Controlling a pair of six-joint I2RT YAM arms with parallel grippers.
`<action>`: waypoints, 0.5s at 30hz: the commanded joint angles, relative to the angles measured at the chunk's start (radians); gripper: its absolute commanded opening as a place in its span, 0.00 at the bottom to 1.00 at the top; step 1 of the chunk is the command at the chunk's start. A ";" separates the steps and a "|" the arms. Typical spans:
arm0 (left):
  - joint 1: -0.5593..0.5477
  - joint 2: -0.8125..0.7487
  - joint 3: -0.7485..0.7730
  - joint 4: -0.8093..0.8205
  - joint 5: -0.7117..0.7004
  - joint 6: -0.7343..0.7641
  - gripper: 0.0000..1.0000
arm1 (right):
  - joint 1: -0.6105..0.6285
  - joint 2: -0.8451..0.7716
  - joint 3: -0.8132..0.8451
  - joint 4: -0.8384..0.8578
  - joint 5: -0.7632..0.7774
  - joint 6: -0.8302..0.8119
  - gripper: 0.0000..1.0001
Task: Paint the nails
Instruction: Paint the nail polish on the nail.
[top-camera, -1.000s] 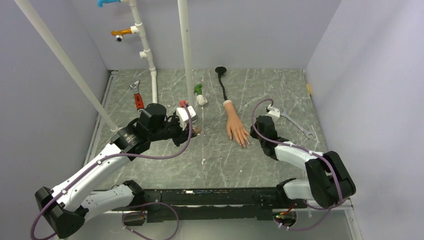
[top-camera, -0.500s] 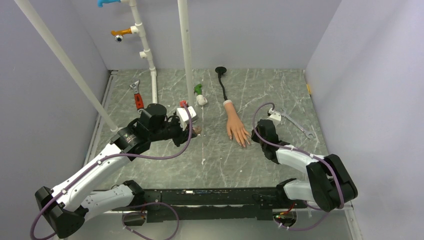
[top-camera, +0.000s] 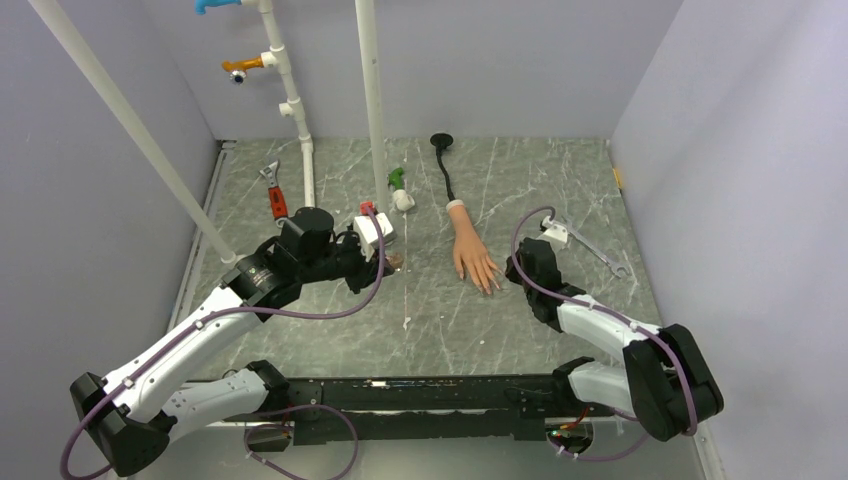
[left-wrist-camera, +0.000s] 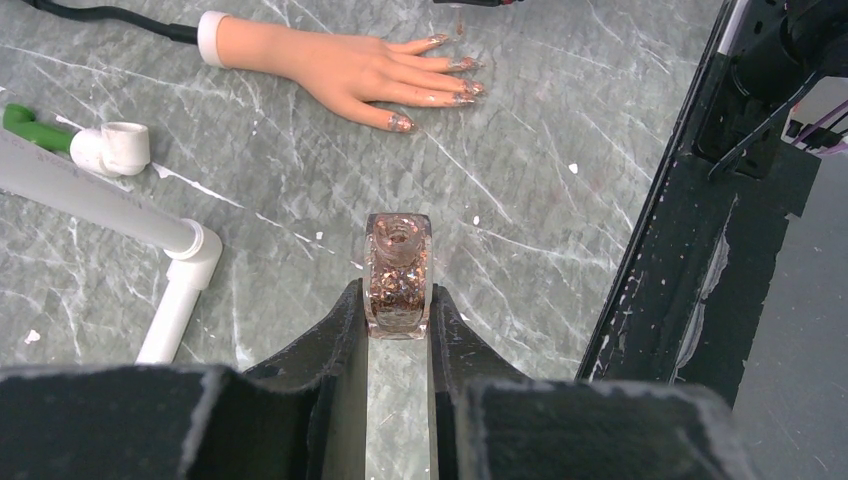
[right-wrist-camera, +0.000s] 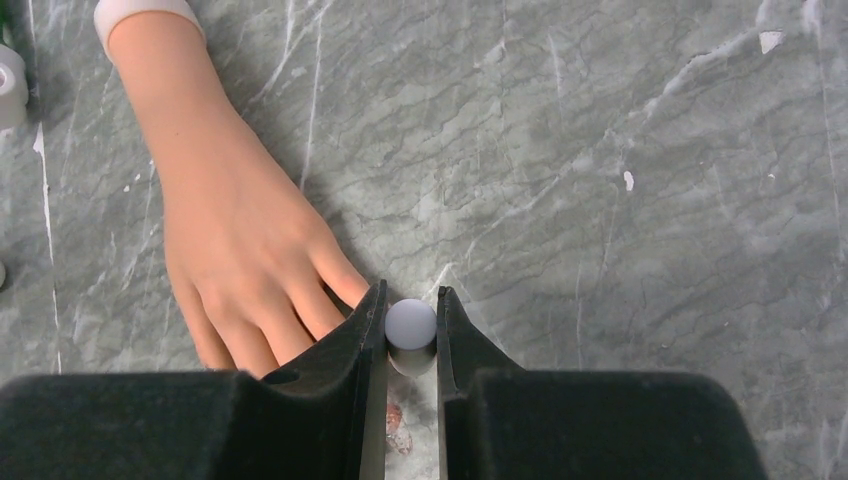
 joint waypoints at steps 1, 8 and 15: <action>-0.007 -0.004 0.050 0.021 -0.001 0.006 0.00 | -0.004 0.012 0.051 0.016 0.009 -0.009 0.00; -0.011 0.006 0.052 0.018 -0.018 0.003 0.00 | -0.004 0.105 0.084 0.063 0.005 -0.013 0.00; -0.015 0.008 0.053 0.017 -0.021 0.006 0.00 | -0.006 0.142 0.092 0.086 0.011 -0.017 0.00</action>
